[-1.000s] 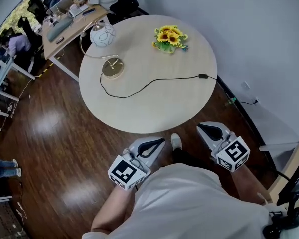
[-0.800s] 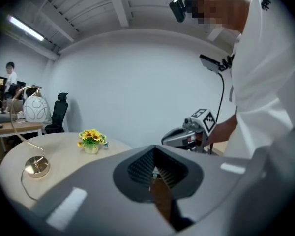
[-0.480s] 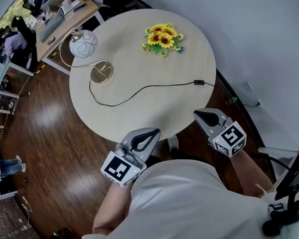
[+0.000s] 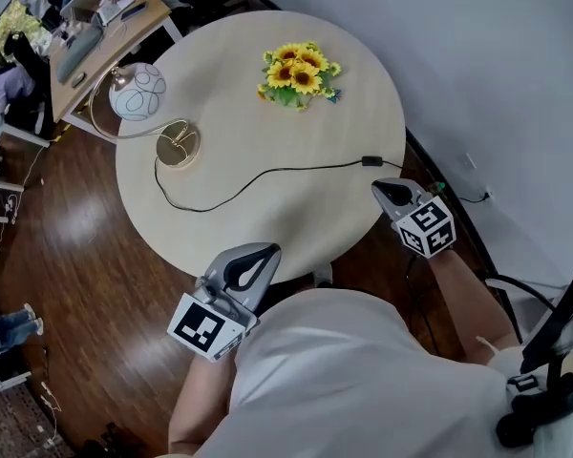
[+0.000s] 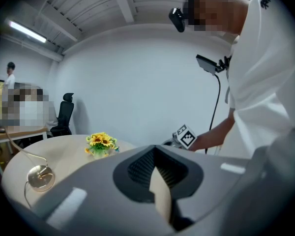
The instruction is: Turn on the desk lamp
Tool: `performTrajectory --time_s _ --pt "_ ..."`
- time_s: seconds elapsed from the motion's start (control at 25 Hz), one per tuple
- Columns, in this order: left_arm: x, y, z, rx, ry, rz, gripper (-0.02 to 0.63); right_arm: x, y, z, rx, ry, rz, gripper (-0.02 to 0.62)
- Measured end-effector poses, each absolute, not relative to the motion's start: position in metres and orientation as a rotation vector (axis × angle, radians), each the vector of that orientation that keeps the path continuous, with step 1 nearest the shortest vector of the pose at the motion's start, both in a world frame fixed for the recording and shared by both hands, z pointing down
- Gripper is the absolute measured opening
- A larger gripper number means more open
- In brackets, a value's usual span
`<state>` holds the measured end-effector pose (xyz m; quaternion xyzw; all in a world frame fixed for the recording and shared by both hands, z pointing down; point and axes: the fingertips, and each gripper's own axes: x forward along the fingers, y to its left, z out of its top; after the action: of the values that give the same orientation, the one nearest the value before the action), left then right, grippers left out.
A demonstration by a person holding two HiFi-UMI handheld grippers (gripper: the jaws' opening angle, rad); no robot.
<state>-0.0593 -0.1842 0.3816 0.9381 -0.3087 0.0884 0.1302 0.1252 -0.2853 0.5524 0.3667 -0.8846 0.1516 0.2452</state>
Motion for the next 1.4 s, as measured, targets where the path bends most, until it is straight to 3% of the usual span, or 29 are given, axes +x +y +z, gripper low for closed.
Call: performTrajectory --time_s 0.76,1.4 --pt "-0.093 -0.217 0.388 2.667 -0.963 0.272 0.017 0.185 -0.365 0.675 0.996 -2.074 0.495 0.003" --pt "-0.103 -0.231 0.396 2.632 -0.979 0.281 0.017 0.185 -0.382 0.710 0.921 -1.965 0.510 0.003"
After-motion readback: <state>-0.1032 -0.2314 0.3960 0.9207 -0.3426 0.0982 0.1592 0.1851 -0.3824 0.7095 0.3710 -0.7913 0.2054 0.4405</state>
